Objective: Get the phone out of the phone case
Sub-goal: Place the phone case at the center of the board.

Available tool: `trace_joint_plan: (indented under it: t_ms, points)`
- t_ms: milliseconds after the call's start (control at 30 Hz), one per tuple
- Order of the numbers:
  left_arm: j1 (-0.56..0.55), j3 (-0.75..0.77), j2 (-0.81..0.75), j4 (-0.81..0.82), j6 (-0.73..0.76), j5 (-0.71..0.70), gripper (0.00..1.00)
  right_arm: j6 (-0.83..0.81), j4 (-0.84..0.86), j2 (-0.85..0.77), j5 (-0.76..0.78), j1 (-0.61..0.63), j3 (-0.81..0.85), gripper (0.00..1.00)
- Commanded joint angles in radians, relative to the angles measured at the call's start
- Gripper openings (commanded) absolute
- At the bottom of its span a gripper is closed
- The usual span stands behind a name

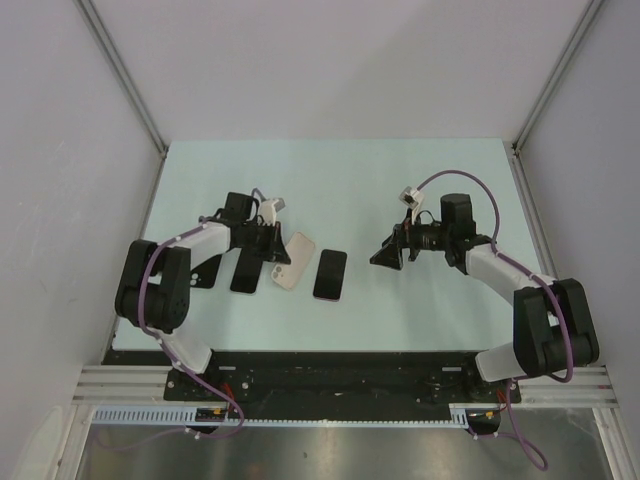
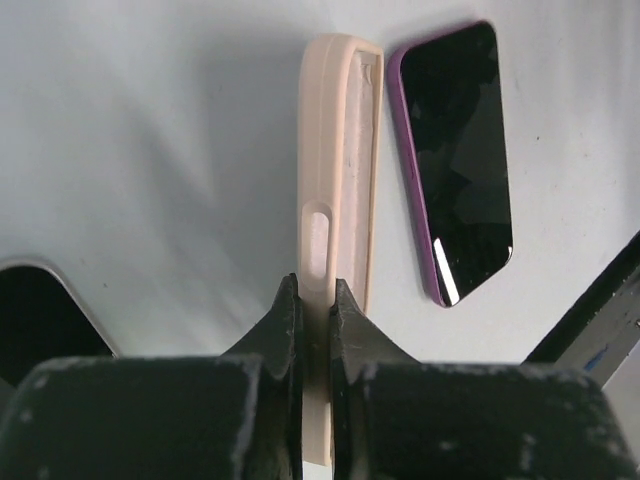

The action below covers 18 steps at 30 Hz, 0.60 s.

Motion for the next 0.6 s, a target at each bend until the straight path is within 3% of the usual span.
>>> trace_joint_plan:
  t_ms: [0,200,433,567]
  points:
    - [-0.001,-0.054,-0.067,0.022,-0.087,-0.054,0.00,-0.008,0.037,0.014,0.010,0.001,0.035,1.00]
    - [0.016,-0.083,-0.079,0.020,-0.180,-0.093,0.06,-0.014,0.028,0.004,0.013,0.000,0.035,1.00]
    - [0.021,-0.117,-0.090,0.028,-0.227,-0.175,0.23,-0.031,0.023,0.005,0.014,0.000,0.035,1.00]
    - [0.021,-0.122,-0.073,0.046,-0.247,-0.167,0.24,-0.038,0.022,0.005,0.016,0.004,0.035,1.00]
